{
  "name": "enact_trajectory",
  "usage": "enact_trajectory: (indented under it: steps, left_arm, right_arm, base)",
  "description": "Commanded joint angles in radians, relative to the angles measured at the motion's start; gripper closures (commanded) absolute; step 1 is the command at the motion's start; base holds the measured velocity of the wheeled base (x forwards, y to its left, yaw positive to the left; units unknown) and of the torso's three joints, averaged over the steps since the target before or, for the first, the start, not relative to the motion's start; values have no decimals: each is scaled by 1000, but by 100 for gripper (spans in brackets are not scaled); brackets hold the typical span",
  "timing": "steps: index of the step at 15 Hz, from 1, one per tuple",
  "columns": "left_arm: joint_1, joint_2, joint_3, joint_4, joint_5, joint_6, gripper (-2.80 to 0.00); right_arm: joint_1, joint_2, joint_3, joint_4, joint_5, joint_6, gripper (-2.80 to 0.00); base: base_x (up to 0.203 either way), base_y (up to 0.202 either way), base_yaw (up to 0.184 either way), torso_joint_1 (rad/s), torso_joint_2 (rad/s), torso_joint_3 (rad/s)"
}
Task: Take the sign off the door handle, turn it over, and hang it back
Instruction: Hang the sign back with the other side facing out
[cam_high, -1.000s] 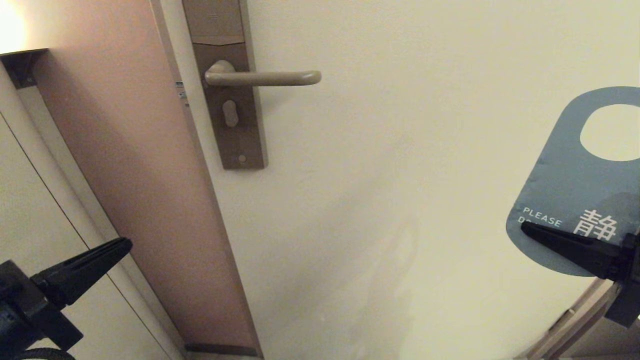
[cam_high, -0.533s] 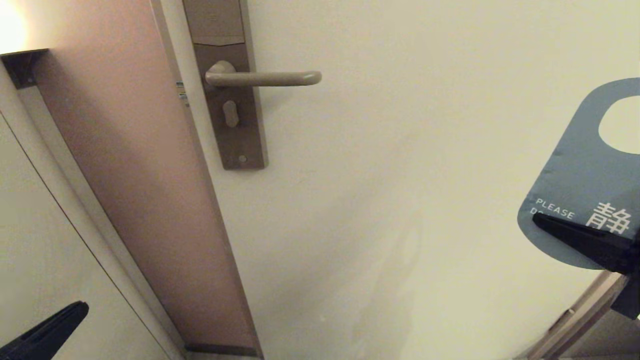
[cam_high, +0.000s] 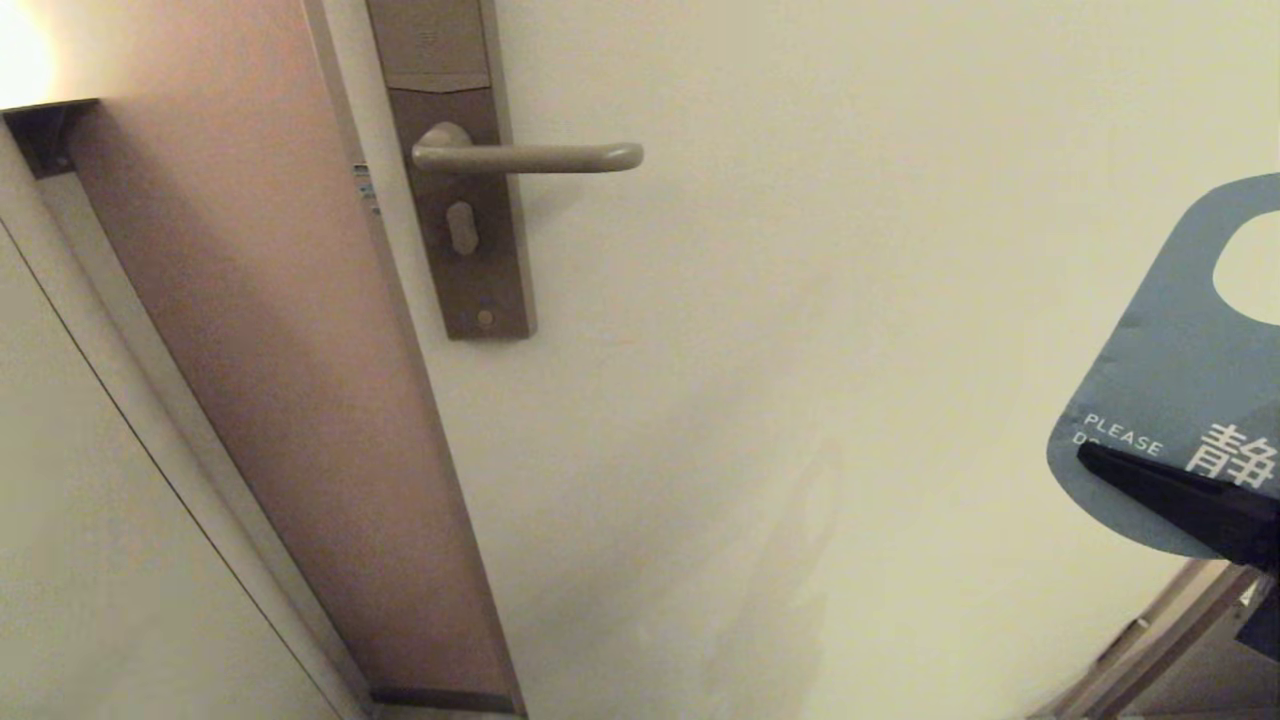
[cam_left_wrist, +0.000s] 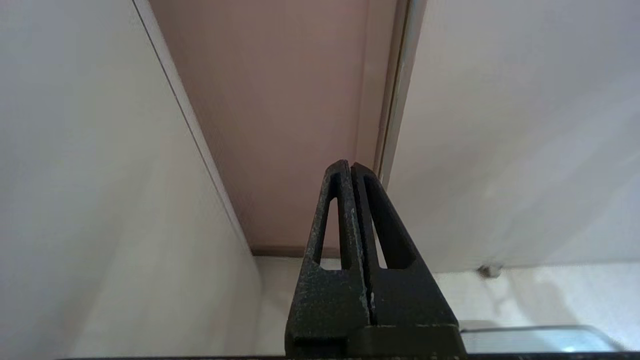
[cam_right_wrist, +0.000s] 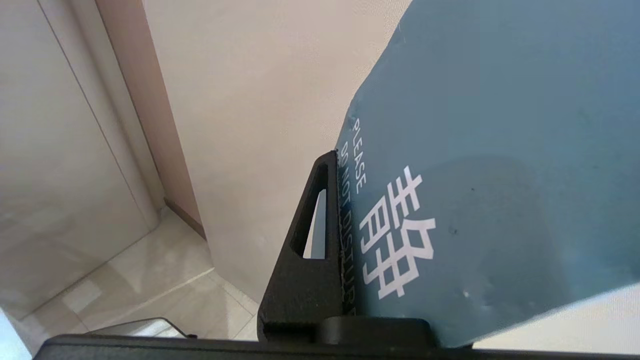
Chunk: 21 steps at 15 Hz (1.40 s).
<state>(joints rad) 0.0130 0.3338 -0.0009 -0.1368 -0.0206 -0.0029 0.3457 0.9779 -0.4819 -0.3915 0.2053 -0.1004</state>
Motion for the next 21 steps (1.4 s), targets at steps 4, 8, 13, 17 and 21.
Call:
enact_trajectory:
  steps: [4, 8, 13, 17, 21]
  left_arm:
    - [-19, -254, -7, 108, -1, 26, 0]
    - [-16, -332, -1, 129, -1, 106, 0]
    - [-16, -332, 1, 126, 8, 94, 0]
    - [-16, -332, 1, 126, 8, 86, 0]
    - [-16, -332, 1, 124, 10, 59, 0]
  right_arm:
    - [0, -46, 29, -3, 2, 0, 0]
    - [1, -76, 58, -3, 2, 1, 0]
    - [-2, -82, 59, -3, -12, 10, 0]
    - [-4, -98, 67, 0, -89, 32, 0]
    - [-4, -92, 60, 2, -112, 47, 0]
  base:
    - [0, 0, 0, 0, 0, 0]
    - [0, 0, 0, 0, 0, 0]
    - [0, 0, 0, 0, 0, 0]
    - [0, 0, 0, 0, 0, 0]
    - [0, 0, 0, 0, 0, 0]
